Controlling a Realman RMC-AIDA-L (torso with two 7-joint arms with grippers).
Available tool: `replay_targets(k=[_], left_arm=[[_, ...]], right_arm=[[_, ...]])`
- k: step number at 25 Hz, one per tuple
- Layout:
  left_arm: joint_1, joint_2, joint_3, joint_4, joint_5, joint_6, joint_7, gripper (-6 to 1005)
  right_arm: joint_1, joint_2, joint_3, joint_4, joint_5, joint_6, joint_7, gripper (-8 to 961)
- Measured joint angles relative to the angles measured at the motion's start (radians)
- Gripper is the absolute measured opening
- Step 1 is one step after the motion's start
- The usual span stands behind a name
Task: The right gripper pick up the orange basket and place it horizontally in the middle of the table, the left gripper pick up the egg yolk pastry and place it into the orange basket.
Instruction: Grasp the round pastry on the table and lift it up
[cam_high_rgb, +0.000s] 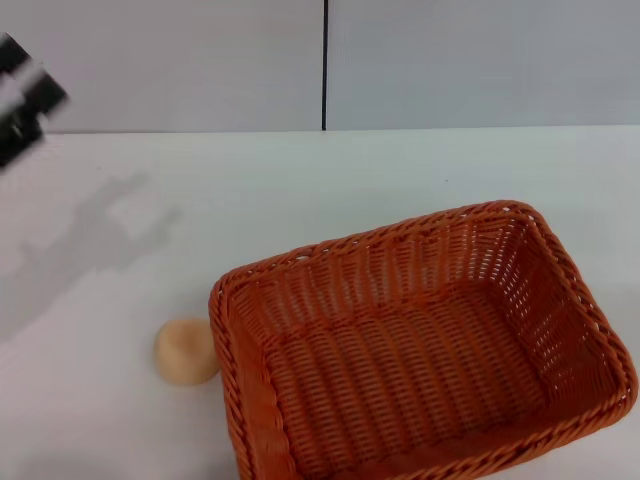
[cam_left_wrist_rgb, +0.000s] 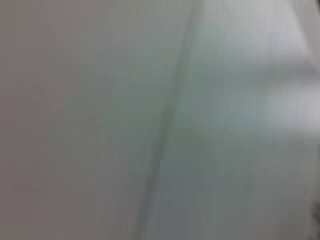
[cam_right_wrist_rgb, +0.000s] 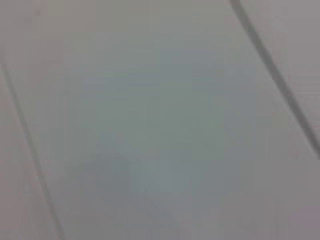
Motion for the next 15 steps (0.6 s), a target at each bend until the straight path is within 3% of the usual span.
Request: replay_targets(k=[1, 2, 3, 7, 8, 15], left_arm=[[0.001, 0.015, 0.003, -0.025, 0.055, -0.017, -0.013, 798], [0.001, 0.015, 0.003, -0.025, 0.055, -0.017, -0.013, 798], [0.002, 0.039, 0.005, -0.056, 0.144, -0.043, -0.032, 798], [0.002, 0.064, 0.005, -0.095, 0.313, -0.069, -0.069, 798], [0.002, 0.064, 0.002, -0.102, 0.38, -0.068, -0.076, 798], [0.005, 0.049, -0.004, -0.101, 0.507, -0.011, -0.081, 798]], right_arm=[[0.0, 0.0, 0.0, 0.0, 0.0, 0.0, 0.0, 579], [-0.003, 0.0, 0.017, 0.009, 0.001, -0.001, -0.004, 579], [-0.006, 0.0, 0.031, 0.014, 0.001, -0.002, -0.006, 579], [-0.012, 0.0, 0.084, 0.027, 0.003, -0.004, -0.008, 581], [-0.012, 0.002, 0.1, 0.031, 0.003, -0.005, -0.008, 581], [-0.007, 0.008, 0.148, 0.058, 0.005, -0.019, -0.009, 580]])
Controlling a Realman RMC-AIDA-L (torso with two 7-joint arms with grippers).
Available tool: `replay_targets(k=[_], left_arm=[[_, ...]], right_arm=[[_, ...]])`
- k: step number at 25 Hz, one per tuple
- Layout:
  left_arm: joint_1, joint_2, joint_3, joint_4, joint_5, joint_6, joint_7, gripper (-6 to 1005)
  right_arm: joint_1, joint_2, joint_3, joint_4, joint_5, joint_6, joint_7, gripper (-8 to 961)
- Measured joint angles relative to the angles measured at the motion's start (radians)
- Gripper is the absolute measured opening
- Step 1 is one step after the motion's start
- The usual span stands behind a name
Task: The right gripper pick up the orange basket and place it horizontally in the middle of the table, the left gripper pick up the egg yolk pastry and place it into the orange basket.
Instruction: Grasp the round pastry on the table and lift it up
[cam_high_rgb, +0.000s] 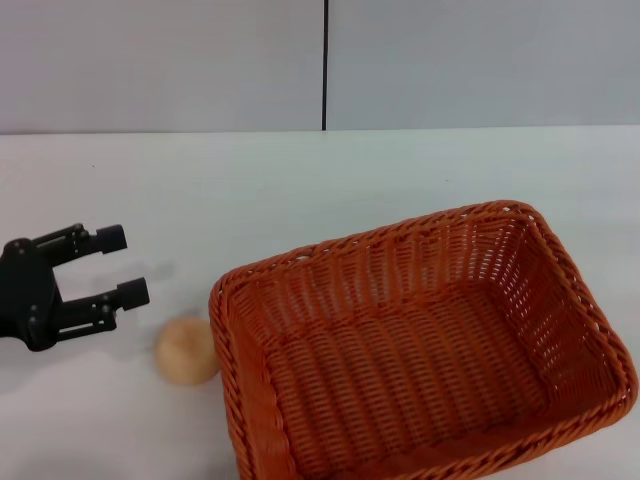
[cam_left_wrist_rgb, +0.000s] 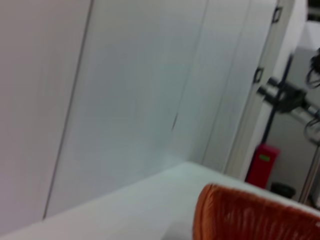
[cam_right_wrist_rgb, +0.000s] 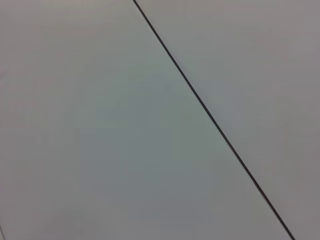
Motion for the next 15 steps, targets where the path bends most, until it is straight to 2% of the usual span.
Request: replay_targets(k=[7, 15], left_arm=[[0.003, -0.004, 0.0, 0.008, 0.073, 0.072, -0.003, 797], [-0.003, -0.023, 0.001, 0.008, 0.172, 0.161, -0.014, 797]], right_arm=[[0.01, 0.001, 0.0, 0.011, 0.001, -0.002, 0.0, 580], [0.022, 0.001, -0.009, 0.016, 0.001, -0.004, -0.001, 580]])
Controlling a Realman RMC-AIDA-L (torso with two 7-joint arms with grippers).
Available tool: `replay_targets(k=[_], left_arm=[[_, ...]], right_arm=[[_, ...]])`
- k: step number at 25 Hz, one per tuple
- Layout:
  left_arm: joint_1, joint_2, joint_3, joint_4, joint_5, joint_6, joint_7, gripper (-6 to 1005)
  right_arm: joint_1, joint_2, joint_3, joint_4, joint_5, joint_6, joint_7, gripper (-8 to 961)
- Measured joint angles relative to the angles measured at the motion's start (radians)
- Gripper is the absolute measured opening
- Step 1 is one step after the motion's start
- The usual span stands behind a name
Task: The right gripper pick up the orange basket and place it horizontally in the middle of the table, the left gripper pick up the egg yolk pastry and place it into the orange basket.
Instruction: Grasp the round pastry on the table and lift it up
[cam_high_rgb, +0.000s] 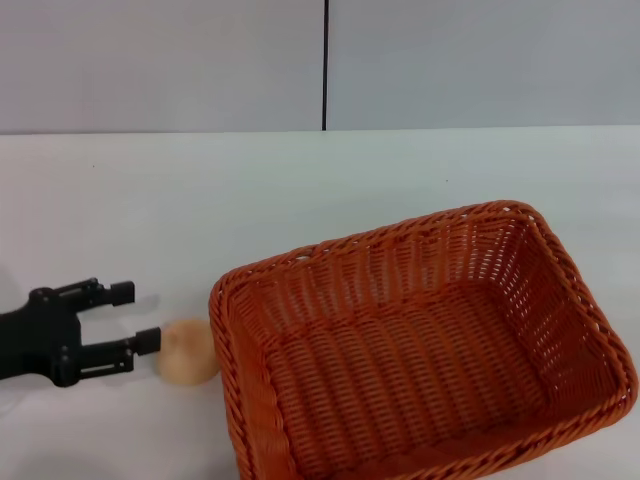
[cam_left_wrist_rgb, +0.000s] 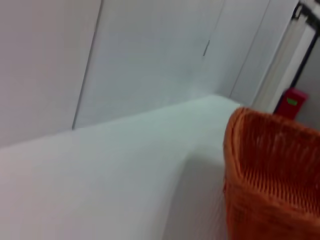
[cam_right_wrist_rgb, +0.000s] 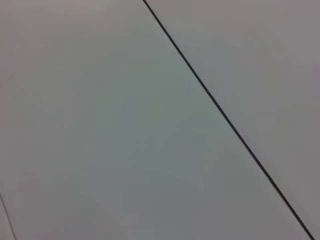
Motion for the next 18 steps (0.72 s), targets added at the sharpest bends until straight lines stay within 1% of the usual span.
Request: replay_targets(k=[2, 3, 5, 6, 8, 11, 12, 15, 18], left_arm=[[-0.002, -0.002, 0.0, 0.0, 0.01, 0.006, 0.0, 797], [-0.006, -0.01, -0.001, 0.001, 0.032, 0.02, 0.0, 797], [-0.01, -0.018, 0.003, 0.001, 0.043, 0.032, -0.002, 797], [-0.01, -0.018, 0.003, 0.001, 0.043, 0.032, -0.002, 797], [-0.014, -0.027, 0.007, 0.001, 0.044, 0.045, -0.002, 797], [-0.017, -0.032, 0.008, 0.001, 0.045, 0.052, -0.002, 797], [-0.02, -0.041, 0.009, 0.001, 0.045, 0.063, 0.0, 793], [-0.023, -0.053, 0.01, 0.001, 0.045, 0.08, 0.005, 781], [-0.026, -0.058, 0.013, 0.001, 0.051, 0.088, 0.006, 769]], right_arm=[[0.001, 0.0, -0.001, 0.001, 0.0, 0.0, 0.0, 580], [0.002, 0.0, -0.001, 0.001, 0.0, 0.0, 0.0, 580], [0.003, 0.0, -0.002, 0.003, 0.0, 0.0, 0.0, 580], [0.003, 0.0, -0.002, 0.003, 0.0, 0.0, 0.0, 581], [0.003, 0.0, -0.002, 0.005, 0.0, 0.0, 0.0, 581], [0.003, 0.0, -0.002, 0.004, 0.0, 0.0, 0.0, 580], [0.003, 0.0, -0.002, 0.004, 0.0, -0.001, 0.0, 579], [0.003, 0.0, -0.003, 0.004, 0.0, -0.005, 0.0, 579], [0.003, 0.0, -0.003, 0.004, 0.0, -0.006, 0.0, 580]])
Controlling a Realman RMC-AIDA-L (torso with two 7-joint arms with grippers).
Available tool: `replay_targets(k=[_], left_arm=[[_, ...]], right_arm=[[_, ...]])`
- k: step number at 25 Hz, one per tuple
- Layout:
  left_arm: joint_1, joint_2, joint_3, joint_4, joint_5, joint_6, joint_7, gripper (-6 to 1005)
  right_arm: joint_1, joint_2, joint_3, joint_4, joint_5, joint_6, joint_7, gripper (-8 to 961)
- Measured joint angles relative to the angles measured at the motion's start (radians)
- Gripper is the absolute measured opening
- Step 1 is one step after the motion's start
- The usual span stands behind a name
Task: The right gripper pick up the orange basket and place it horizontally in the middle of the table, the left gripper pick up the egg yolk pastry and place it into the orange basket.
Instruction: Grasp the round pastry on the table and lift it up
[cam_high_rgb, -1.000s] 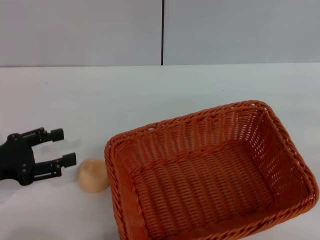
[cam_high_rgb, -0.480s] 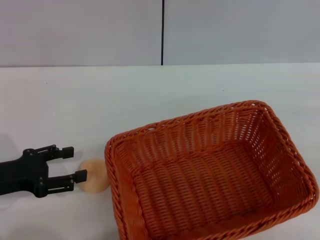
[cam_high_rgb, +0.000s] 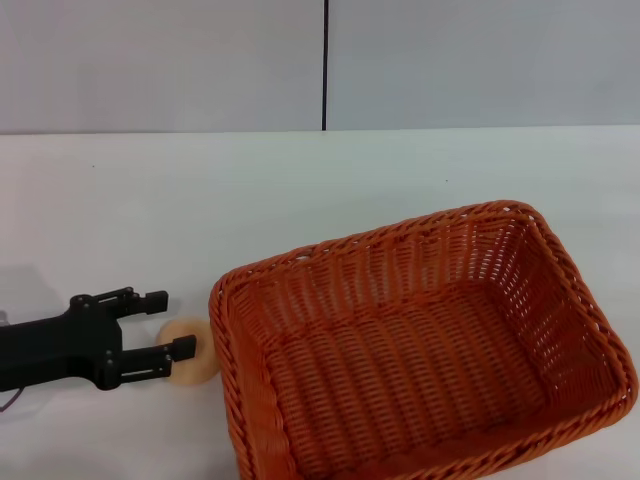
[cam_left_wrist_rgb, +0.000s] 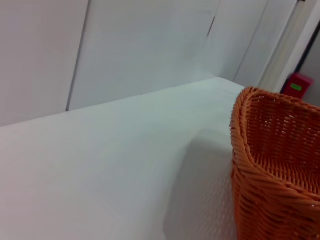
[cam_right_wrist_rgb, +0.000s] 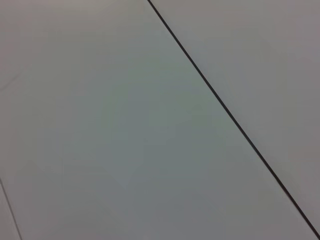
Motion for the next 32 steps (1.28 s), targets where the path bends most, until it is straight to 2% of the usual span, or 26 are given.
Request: replay_targets(k=[7, 28, 32], left_arm=[[-0.01, -0.019, 0.001, 0.0, 0.037, 0.019, -0.002, 742], [-0.011, -0.021, -0.004, 0.0, 0.063, 0.04, 0.001, 659], [-0.01, -0.022, -0.008, 0.0, 0.063, 0.043, 0.001, 503]], right_arm=[[-0.001, 0.0, 0.0, 0.0, 0.0, -0.003, 0.0, 580], [-0.002, 0.0, 0.0, 0.01, 0.0, -0.005, 0.0, 579], [-0.002, 0.0, 0.0, 0.011, 0.0, -0.005, 0.0, 579]])
